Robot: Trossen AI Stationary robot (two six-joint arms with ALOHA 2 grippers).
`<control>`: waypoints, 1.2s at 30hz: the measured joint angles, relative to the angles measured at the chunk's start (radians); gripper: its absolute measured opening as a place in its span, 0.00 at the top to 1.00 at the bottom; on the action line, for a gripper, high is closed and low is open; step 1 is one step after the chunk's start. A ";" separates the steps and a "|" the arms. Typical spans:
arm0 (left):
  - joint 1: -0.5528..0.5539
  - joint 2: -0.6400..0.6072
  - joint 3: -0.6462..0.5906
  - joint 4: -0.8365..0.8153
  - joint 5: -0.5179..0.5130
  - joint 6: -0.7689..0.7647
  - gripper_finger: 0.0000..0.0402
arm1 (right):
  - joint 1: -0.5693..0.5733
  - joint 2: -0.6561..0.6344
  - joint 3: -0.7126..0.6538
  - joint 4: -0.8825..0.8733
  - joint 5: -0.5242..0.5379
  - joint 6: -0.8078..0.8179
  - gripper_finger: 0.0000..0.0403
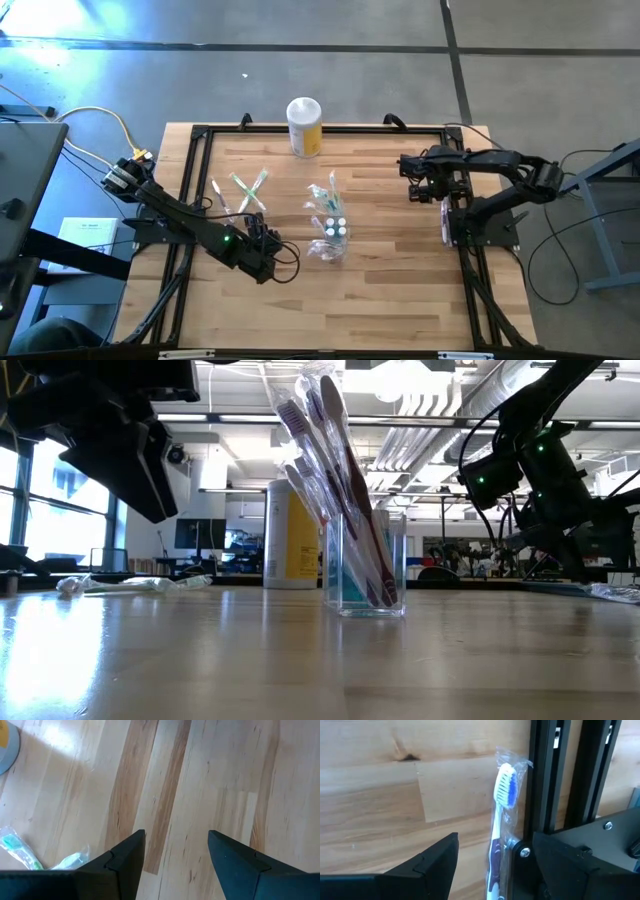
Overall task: Pick & Place toothbrushing station
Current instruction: Put the purple toothbrush into the transparent organizer
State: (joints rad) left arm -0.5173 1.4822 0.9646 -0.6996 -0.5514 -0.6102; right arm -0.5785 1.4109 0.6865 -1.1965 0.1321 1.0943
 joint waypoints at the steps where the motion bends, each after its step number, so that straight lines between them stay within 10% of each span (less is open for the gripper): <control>1: 0.000 0.000 0.000 0.001 0.000 0.000 0.48 | 0.000 0.000 0.000 0.001 0.001 0.000 0.38; 36: 0.000 0.000 0.000 0.007 0.001 0.003 0.48 | 0.000 0.000 0.000 0.000 0.003 -0.025 0.41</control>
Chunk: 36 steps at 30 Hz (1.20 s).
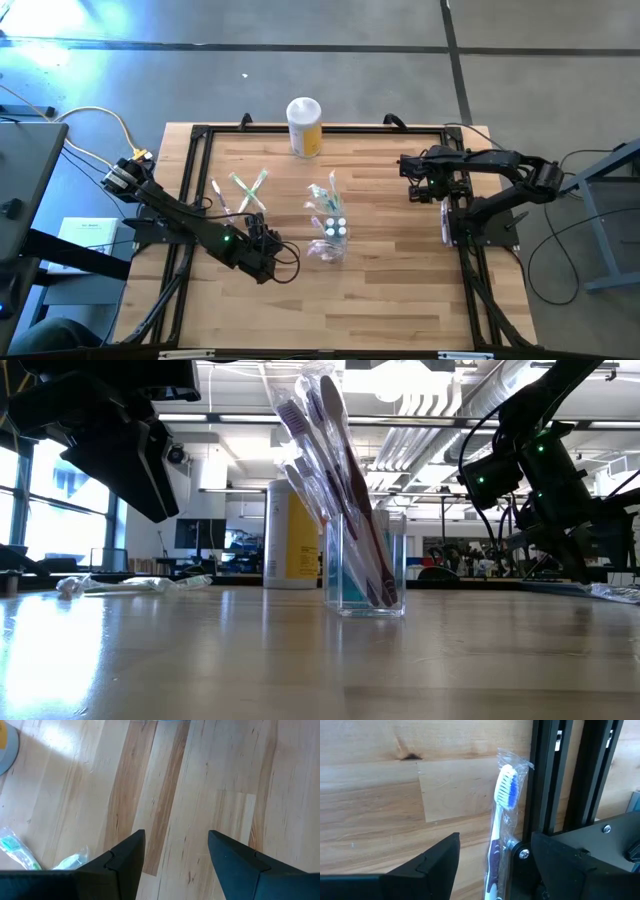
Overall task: Pick & Place toothbrushing station
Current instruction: Put the purple toothbrush into the transparent organizer
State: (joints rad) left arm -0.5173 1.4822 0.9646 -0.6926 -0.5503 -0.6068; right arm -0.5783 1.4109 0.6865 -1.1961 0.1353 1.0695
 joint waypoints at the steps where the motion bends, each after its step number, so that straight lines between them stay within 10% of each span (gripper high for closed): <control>1: 0.000 0.000 0.000 0.000 0.000 0.000 0.48 | 0.000 0.000 0.000 0.000 0.000 0.001 0.41; 36: 0.000 0.005 0.002 0.014 0.000 0.018 0.48 | -0.065 -0.003 -0.131 0.171 0.057 -0.098 0.41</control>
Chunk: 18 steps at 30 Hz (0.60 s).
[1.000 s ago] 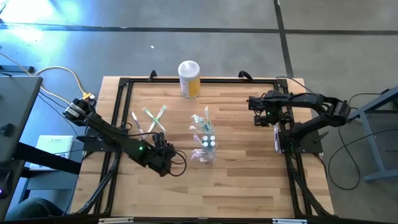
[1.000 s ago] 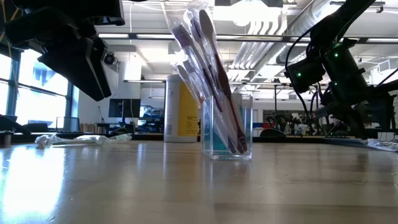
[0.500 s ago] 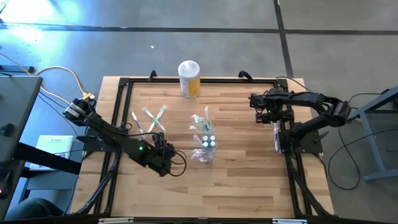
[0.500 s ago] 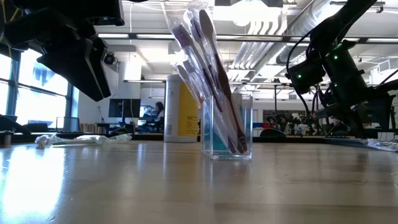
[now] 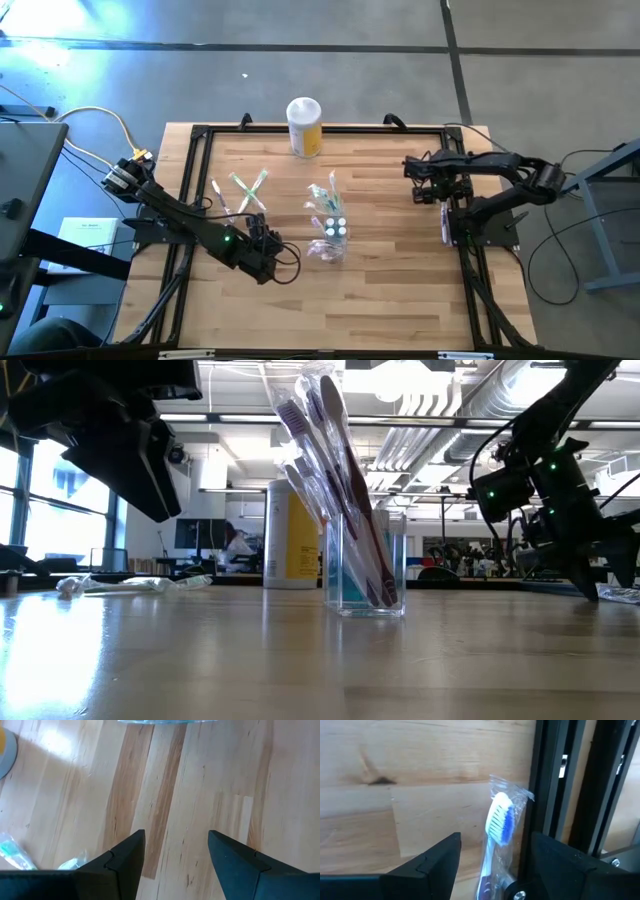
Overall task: Pick & Place toothbrushing station
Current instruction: Put the purple toothbrush into the transparent organizer
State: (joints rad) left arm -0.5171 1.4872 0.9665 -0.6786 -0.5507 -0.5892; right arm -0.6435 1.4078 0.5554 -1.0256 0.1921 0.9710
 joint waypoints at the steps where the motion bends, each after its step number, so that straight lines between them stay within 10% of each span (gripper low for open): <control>1: 0.000 0.000 0.000 0.003 0.000 0.002 0.48 | -0.005 0.000 -0.002 0.003 -0.004 -0.001 0.41; 18: 0.000 0.000 0.000 -0.003 0.000 0.006 0.48 | -0.032 0.000 -0.014 0.054 -0.092 -0.033 0.41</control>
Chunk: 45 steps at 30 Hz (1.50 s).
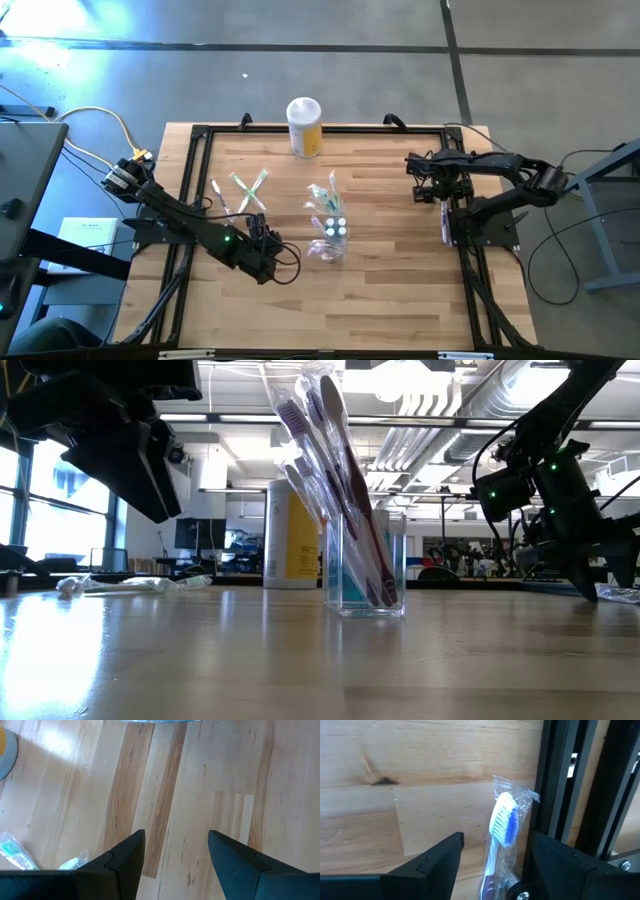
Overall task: Pick & Place toothbrushing station
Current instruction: Put the purple toothbrush into the transparent organizer
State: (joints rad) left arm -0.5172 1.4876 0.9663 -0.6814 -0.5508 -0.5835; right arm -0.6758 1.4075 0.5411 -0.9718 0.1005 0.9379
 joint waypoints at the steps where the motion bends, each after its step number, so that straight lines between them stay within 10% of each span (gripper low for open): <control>1: 0.000 0.000 0.000 0.000 0.000 0.000 0.48 | 0.000 0.000 0.000 0.000 -0.001 0.000 0.41; 30: 0.000 0.000 -0.001 0.009 0.000 0.000 0.48 | 0.002 0.003 -0.001 0.013 0.013 -0.099 0.42; 45: 0.000 0.000 -0.002 0.014 0.000 0.001 0.48 | 0.005 0.005 -0.003 0.058 0.022 -0.113 0.85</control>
State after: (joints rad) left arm -0.5173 1.4879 0.9646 -0.6670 -0.5507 -0.5823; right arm -0.6706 1.4128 0.5381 -0.9138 0.1229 0.8247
